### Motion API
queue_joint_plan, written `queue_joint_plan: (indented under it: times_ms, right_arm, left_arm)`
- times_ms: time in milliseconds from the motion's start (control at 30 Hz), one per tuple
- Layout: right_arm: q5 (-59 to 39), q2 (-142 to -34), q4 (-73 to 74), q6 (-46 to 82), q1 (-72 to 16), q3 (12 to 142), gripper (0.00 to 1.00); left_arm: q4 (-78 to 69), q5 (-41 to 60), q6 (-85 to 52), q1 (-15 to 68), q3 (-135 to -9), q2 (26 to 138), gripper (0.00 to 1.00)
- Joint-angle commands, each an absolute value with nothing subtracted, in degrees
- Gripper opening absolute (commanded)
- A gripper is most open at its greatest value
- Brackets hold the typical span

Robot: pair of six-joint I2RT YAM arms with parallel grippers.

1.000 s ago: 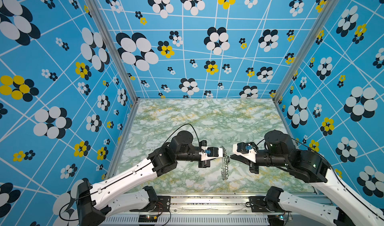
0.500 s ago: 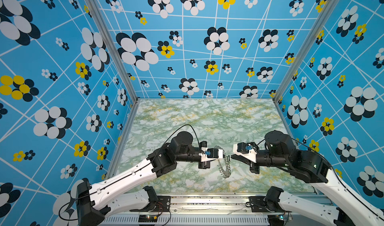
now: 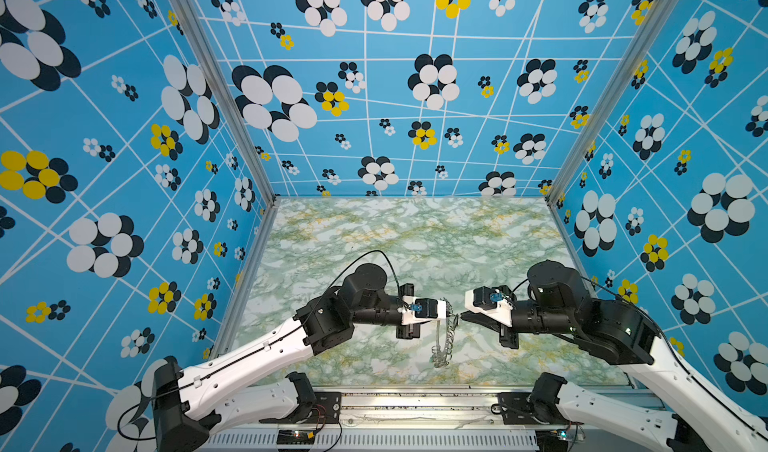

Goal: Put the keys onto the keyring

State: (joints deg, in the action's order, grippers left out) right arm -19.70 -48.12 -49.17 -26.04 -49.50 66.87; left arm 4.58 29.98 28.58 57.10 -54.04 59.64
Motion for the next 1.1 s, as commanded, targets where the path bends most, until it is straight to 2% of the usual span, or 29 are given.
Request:
queue_joint_plan:
  times_ms: [0, 1067]
  right_arm:
    - [-21.4, -48.0, -50.3, -26.7, -50.0, 68.3, 0.0]
    - [-25.7, -50.1, -51.2, -27.2, -50.0, 69.9, 0.0]
  left_arm:
    - [3.4, 29.3, 29.5, 57.6, -54.2, 57.9, 0.0]
    - [4.8, 29.5, 30.2, 59.1, -54.8, 58.2, 0.0]
